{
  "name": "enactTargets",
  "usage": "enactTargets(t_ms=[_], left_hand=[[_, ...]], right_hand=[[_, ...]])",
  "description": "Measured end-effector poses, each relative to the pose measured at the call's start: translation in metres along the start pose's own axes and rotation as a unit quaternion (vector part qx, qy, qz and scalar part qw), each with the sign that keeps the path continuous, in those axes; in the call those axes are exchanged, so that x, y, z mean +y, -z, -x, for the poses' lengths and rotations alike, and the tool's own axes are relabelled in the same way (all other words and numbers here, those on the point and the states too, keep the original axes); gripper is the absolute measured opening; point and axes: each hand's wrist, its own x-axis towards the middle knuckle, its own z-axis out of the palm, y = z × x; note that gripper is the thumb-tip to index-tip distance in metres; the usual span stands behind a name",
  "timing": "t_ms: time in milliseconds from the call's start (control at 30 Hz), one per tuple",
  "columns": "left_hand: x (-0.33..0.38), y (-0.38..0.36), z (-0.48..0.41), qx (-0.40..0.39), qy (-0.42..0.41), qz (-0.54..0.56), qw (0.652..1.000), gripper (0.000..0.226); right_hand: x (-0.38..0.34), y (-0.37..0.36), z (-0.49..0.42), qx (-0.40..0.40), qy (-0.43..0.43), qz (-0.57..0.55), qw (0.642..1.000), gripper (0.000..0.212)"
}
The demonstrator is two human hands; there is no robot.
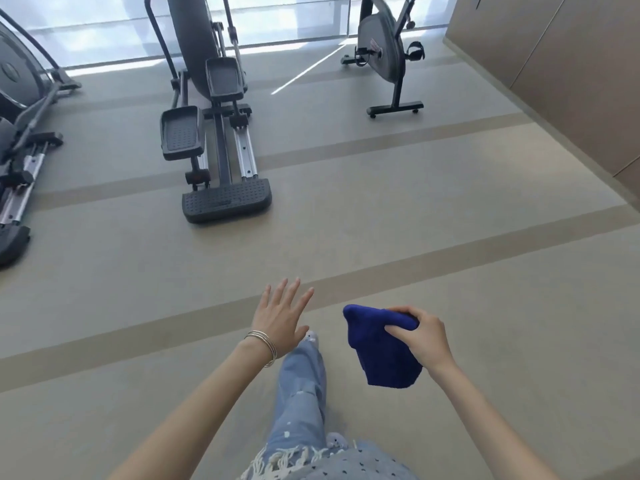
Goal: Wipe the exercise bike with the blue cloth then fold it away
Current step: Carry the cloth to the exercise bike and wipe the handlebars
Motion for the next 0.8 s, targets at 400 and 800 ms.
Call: enactTargets(t_ms=[400,800], left_hand=[[-0.089,0.080,-0.212,0.037,-0.049,-0.020,0.998,0.074],[-0.146,0.114,-0.342,0.021,-0.051,-0.004,0.998,0.074]], right_hand=[[-0.097,-0.011,-0.193,0.047,0.026,0.002,0.999,0.026],[-0.139,-0.021,-0.335,0.031,0.020,0.002,0.999,0.030]])
